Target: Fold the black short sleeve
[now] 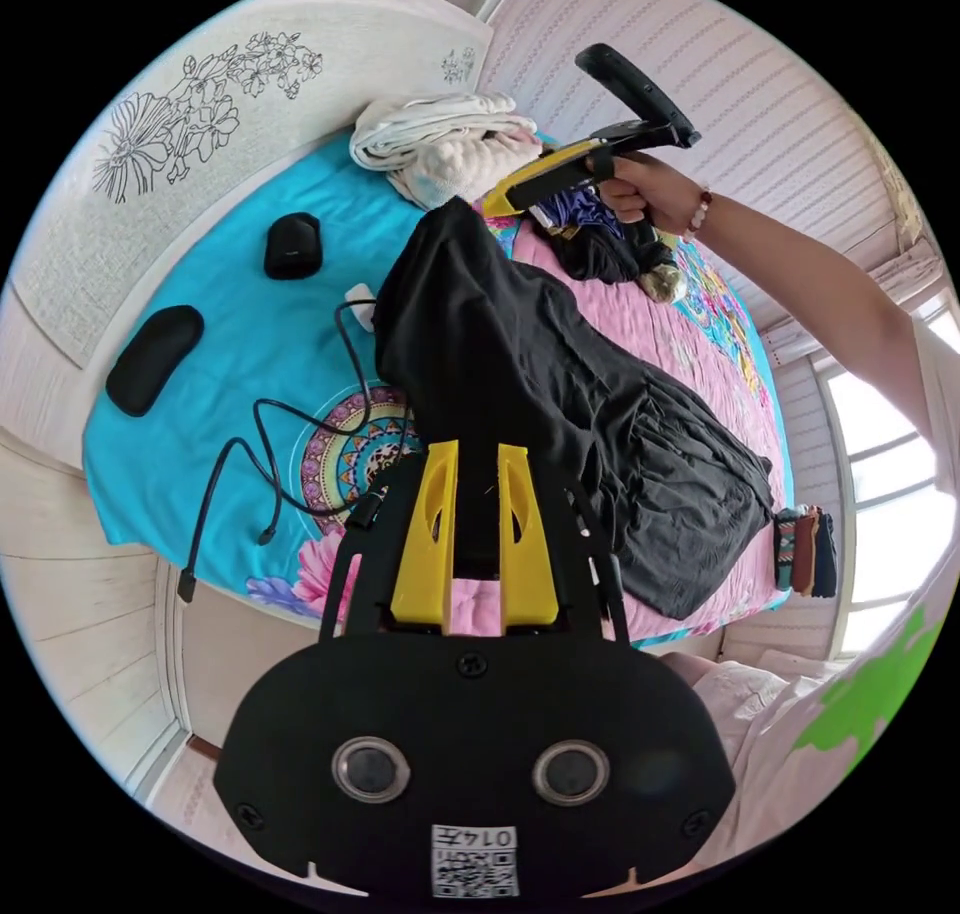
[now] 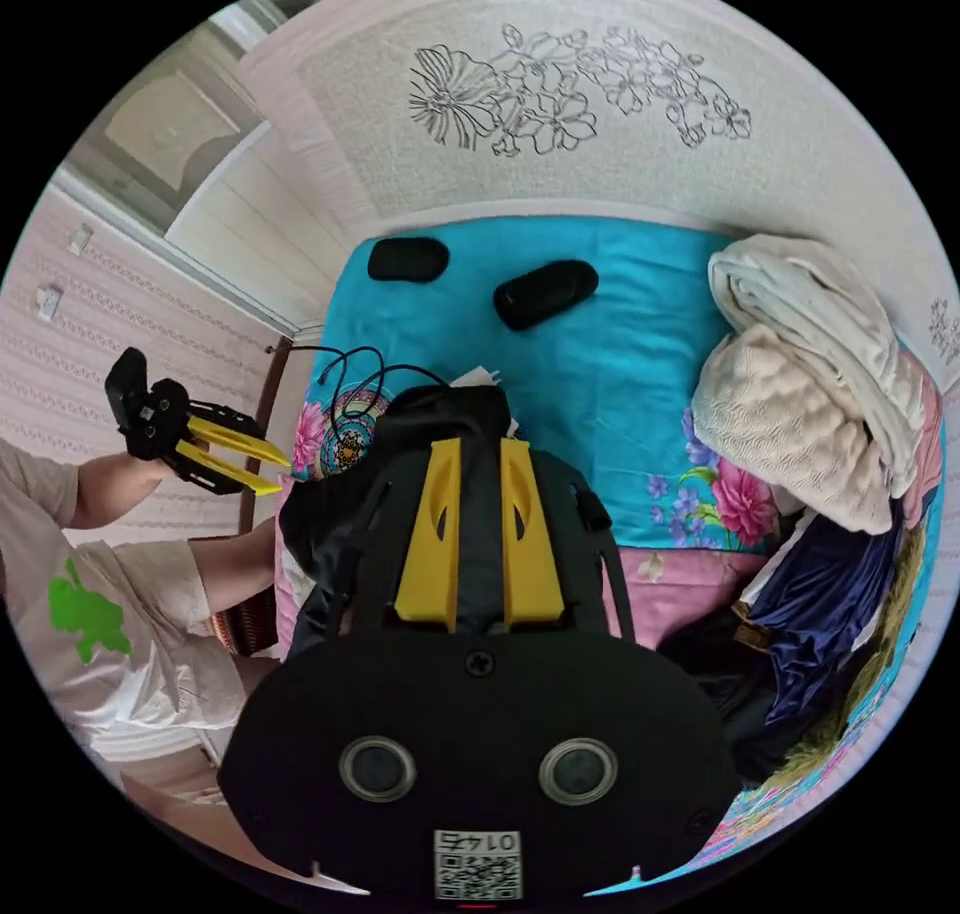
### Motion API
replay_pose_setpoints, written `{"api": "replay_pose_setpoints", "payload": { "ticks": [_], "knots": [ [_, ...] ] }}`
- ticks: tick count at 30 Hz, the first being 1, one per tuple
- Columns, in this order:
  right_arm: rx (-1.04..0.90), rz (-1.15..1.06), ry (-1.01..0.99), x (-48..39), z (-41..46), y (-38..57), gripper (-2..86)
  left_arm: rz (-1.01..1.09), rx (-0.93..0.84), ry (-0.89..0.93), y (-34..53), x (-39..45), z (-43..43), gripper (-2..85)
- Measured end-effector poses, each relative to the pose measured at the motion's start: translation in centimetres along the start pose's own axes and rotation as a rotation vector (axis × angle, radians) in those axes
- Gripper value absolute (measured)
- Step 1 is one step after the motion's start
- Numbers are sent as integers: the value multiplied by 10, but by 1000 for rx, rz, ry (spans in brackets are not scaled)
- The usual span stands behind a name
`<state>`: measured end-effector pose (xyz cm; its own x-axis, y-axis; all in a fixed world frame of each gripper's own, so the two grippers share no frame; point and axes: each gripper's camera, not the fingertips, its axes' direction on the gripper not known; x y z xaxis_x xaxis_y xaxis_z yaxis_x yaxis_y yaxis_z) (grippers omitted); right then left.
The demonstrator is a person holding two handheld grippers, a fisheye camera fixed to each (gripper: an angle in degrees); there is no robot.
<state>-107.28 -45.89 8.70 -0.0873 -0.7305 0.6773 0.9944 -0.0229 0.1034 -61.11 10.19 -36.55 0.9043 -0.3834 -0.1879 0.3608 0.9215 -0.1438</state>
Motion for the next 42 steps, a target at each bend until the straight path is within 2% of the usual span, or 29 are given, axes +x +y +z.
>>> {"api": "replay_pose_setpoints", "payload": {
  "ticks": [5, 8, 10, 14, 18, 20, 25, 27, 29, 32, 34, 35, 38, 42],
  "knots": [
    [28, 209, 43, 34, 12, 57, 116, -81, -68, 51, 30, -29, 23, 67],
    [11, 439, 37, 69, 31, 104, 110, -159, -129, 127, 52, -43, 41, 68],
    [115, 631, -41, 93, 40, 139, 99, -223, -135, 170, 67, -51, 44, 72],
    [175, 771, -184, 111, 66, 165, 93, -374, -50, 243, 99, -71, 36, 77],
    [149, 714, -312, 104, 88, 157, 50, -494, -44, 416, 104, -88, 73, 45],
    [157, 662, -270, 95, 83, 151, 31, -535, 28, 469, 103, -95, 76, 4],
    [215, 447, -126, 66, 39, 133, 15, -446, 92, 234, 84, -99, 34, -9],
    [237, 379, -76, 50, 27, 129, 14, -358, 135, 63, 75, -97, -3, -10],
    [248, 255, 14, 20, 21, 125, 14, -284, 129, -27, 72, -91, -22, -10],
    [95, -10, 100, -52, 52, 117, 17, -229, 30, -34, 80, -86, -19, -10],
    [-156, -203, 176, -109, 111, 120, 24, -236, -31, -25, 90, -86, -9, -10],
    [-200, -243, 195, -119, 123, 123, 27, -250, -50, -14, 96, -85, -5, -10],
    [-279, -211, 215, -136, 153, 136, 66, -270, -69, 15, 105, -83, 2, -10],
    [-148, 0, 41, -99, 125, 148, 99, -246, -90, 26, 105, -78, 5, -10]
  ]
}}
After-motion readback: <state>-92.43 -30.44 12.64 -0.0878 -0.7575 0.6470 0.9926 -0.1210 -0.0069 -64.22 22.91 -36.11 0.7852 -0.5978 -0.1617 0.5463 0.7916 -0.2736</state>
